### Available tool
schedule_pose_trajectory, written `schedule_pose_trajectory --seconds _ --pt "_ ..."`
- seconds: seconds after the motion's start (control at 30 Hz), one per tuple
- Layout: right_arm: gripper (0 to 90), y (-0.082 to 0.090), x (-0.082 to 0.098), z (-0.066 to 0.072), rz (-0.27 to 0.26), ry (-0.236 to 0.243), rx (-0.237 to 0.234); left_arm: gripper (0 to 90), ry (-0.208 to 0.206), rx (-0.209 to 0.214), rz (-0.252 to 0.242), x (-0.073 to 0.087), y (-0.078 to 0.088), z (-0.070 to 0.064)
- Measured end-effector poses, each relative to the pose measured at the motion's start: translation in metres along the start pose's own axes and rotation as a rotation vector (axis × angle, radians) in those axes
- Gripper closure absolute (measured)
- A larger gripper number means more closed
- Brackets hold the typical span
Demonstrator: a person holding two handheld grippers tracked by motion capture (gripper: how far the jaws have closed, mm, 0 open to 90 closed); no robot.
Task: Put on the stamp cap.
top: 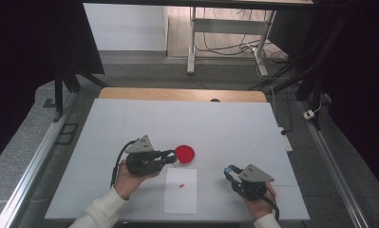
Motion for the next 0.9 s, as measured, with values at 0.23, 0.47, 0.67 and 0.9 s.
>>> schedule_pose_trajectory --seconds 0.23,0.47,0.67,0.9 --pt "64.9 -0.003 -0.005 0.009 -0.010 0.004 -0.026 74.8 -0.002 -0.001 0.002 0.000 -0.001 -0.001" --pt "64.9 -0.006 -0.009 0.016 -0.018 0.010 -0.044 74.8 -0.003 0.004 0.004 0.000 -0.002 -0.002" --pt "64.9 -0.008 -0.012 0.023 -0.022 0.018 -0.062 74.8 -0.006 0.004 0.005 0.000 -0.002 -0.002" --pt "64.9 -0.012 -0.016 0.030 -0.028 0.022 -0.083 74.8 -0.008 0.005 0.007 0.000 -0.003 -0.003"
Point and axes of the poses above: each handheld gripper's, and its own axes: y roughly backward along the jaws, x roughly out of its underside, z roughly to its left, the point moved 7 cm from there along -y, roughly forward along the jaws, and after that the axes turned 1 degree about x, right-handed, at the moved point
